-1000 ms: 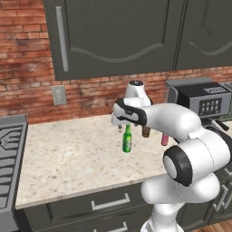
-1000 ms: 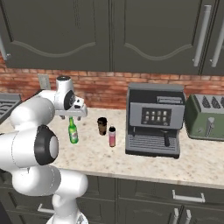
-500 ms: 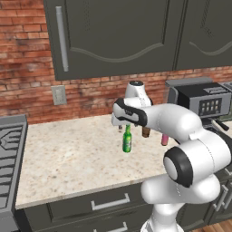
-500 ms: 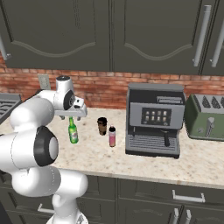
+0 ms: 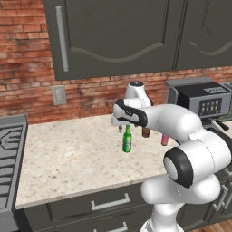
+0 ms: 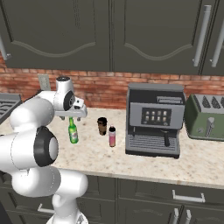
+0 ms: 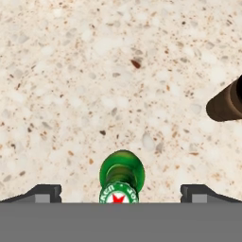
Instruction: Move the drinks to the dining counter.
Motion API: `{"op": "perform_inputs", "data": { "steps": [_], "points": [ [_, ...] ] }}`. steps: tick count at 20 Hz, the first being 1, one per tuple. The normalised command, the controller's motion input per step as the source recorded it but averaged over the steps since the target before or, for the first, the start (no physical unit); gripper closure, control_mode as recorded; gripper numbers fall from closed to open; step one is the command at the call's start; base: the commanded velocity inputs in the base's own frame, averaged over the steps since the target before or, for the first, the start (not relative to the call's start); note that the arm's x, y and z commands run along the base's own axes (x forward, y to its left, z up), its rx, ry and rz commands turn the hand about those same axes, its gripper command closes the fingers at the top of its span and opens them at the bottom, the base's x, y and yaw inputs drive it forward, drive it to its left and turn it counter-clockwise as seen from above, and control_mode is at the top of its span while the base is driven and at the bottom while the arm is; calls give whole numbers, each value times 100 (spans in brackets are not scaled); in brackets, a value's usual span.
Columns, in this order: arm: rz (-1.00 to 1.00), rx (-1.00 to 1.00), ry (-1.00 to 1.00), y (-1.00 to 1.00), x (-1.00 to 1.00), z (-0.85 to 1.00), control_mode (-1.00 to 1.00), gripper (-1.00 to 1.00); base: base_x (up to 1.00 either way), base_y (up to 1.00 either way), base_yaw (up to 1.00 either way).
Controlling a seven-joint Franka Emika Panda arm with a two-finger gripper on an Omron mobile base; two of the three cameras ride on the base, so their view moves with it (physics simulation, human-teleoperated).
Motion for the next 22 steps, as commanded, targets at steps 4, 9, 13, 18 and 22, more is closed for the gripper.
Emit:
{"op": "perform_inputs", "data": {
  "steps": [4,9,13,18,22],
  "points": [
    [0,0,0,0,0,-6,-100,-100,0,0,0],
    [0,0,0,0,0,-3,-100,-100,0,0,0],
    [0,0,0,1,0,-4,-100,100,0,0,0],
    [0,0,0,1,2,0,-100,100,0,0,0],
    [0,0,0,0,5,-1,-100,100,0,0,0]
  ]
}}
